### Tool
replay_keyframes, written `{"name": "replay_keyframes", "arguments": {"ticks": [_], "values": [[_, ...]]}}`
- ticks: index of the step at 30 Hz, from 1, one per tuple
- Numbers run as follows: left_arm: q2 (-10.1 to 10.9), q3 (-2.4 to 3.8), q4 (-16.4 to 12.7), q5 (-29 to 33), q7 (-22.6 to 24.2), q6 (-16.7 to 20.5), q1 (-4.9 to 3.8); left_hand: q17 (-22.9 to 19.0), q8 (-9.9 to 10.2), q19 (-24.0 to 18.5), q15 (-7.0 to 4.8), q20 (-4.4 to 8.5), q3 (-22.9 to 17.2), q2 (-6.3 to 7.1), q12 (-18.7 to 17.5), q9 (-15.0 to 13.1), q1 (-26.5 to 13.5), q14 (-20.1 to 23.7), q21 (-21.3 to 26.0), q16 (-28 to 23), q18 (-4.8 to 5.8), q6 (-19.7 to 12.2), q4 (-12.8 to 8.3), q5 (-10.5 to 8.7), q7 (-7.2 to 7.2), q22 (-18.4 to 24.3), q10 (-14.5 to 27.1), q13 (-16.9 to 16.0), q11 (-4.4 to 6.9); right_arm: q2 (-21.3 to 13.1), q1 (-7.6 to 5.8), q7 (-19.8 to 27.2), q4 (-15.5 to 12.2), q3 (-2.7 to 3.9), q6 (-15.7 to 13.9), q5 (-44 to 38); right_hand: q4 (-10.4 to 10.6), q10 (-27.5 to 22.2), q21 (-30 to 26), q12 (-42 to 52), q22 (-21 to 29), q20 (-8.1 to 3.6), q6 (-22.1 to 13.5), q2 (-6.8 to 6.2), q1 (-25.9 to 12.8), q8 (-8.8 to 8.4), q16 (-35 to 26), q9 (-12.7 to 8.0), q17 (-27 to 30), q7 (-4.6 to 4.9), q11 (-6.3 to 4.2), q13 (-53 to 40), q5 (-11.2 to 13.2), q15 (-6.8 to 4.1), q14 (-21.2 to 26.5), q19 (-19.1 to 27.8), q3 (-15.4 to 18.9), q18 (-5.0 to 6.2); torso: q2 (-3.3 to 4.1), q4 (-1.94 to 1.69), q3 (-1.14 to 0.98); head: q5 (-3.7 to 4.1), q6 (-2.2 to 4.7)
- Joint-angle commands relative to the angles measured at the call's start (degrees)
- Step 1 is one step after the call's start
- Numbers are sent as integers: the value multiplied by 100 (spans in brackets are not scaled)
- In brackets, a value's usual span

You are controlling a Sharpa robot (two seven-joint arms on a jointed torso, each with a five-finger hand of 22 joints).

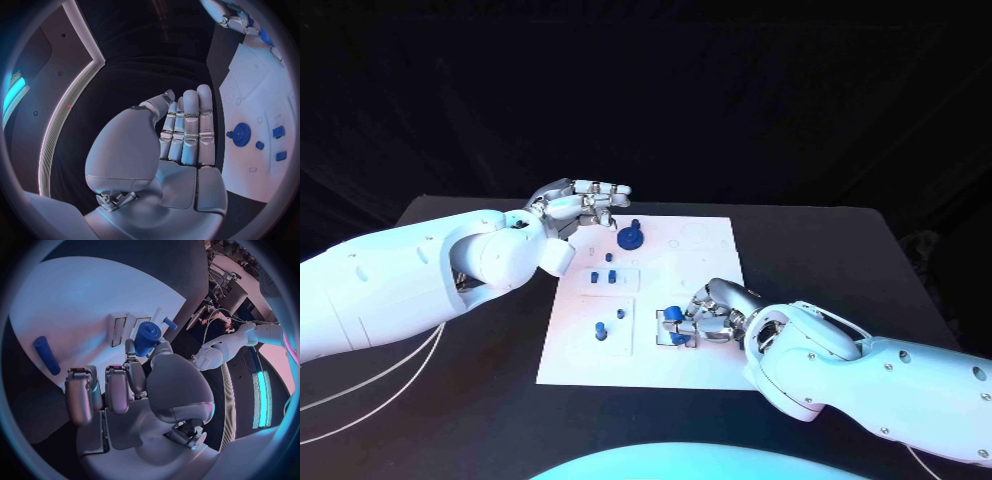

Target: Assemble the parts on the task board

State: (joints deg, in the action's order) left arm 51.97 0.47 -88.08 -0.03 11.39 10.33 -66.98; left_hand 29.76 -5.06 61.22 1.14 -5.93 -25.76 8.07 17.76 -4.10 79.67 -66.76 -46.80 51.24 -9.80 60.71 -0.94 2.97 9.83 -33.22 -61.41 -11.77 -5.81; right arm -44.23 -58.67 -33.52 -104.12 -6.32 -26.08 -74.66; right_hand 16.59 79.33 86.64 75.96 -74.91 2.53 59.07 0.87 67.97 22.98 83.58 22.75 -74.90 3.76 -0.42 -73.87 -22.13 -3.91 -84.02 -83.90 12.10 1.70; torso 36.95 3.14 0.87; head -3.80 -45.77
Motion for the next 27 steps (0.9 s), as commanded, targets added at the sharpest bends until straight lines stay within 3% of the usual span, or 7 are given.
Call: {"name": "replay_keyframes", "arguments": {"ticks": [1, 9, 16, 19, 22, 27], "values": [[-13, 4, -17, 31, 22, -101, -3, -10, 8, 42, 4, -18, 32, -30, 19, 3, -12, 26, 38, -35, -78, -20, 14, -3, 1, 9, 40, 6, 7, 43, 2, 35, 61, 0, 228, 64, 0, 26, -40, -33, -1402, -27, -19, -2, -71, -10, 11, 1, -327, -14, -8, -6, 77, -23, -370, -461, 57, -88, 3, 0, -2, -13, -4], [-11, 4, -20, 31, 18, -103, -4, -10, 8, 42, 4, -18, 32, -30, 19, 3, -12, 26, 38, -35, -78, -20, 14, -3, 1, 9, 40, 6, 7, 121, 1, 40, 150, -1, 284, 15, 1, 27, -49, -41, -1399, -28, -14, -14, -121, 8, 4, 30, -317, -19, -11, -14, 202, -25, -368, -457, 129, -86, 4, 6, -7, -42, -19], [-8, 4, -26, 31, 15, -103, -4, -10, 8, 42, 4, -18, 32, -30, 19, 3, -12, 26, 38, -35, -78, -20, 14, -3, 1, 9, 40, 6, 7, 178, 1, 35, 272, -1, 238, -43, 7, 1, -77, -97, -1391, -29, -39, -31, -278, 36, -7, 91, -301, -17, -9, 6, 725, -24, -364, -445, 278, -80, 2, 7, 0, -49, -17], [-4, 4, -28, 31, 14, -102, -4, -10, 8, 42, 4, -18, 32, -30, 19, 3, -12, 26, 38, -35, -78, -20, 14, -3, 1, 9, 40, 6, 7, 191, 0, 53, 295, -1, 200, -68, 16, -30, -105, -147, -1383, -25, -72, -110, -442, 41, -15, 119, -291, -8, -1, 35, 1087, -17, -361, -433, 323, -74, 1, 4, -3, -51, -22], [2, 4, -30, 31, 11, -100, -4, -10, 8, 42, 4, -18, 32, -30, 19, 3, -12, 26, 38, -35, -78, -20, 14, -3, 1, 9, 40, 6, 7, 197, 0, 73, 287, -1, 156, -116, 31, -48, -129, -182, -1376, -17, -101, -277, -669, 50, -25, 152, -276, -2, 8, 47, 1389, -12, -358, -424, 214, -69, 4, 6, -4, -56, -28], [8, 4, -32, 31, 3, -106, -4, -21, 12, 47, 6, -19, 35, -35, 28, 4, -16, 29, 56, -37, -79, -34, 15, -3, 3, 22, 61, 10, 5, 174, 1, 93, 235, -1, 90, -204, 31, -53, -142, -195, -1373, -15, -110, -328, -765, 56, -34, 168, -263, 1, 8, 49, 1431, -9, -356, -419, 117, -66, 0, 7, -6, -58, -27]]}}
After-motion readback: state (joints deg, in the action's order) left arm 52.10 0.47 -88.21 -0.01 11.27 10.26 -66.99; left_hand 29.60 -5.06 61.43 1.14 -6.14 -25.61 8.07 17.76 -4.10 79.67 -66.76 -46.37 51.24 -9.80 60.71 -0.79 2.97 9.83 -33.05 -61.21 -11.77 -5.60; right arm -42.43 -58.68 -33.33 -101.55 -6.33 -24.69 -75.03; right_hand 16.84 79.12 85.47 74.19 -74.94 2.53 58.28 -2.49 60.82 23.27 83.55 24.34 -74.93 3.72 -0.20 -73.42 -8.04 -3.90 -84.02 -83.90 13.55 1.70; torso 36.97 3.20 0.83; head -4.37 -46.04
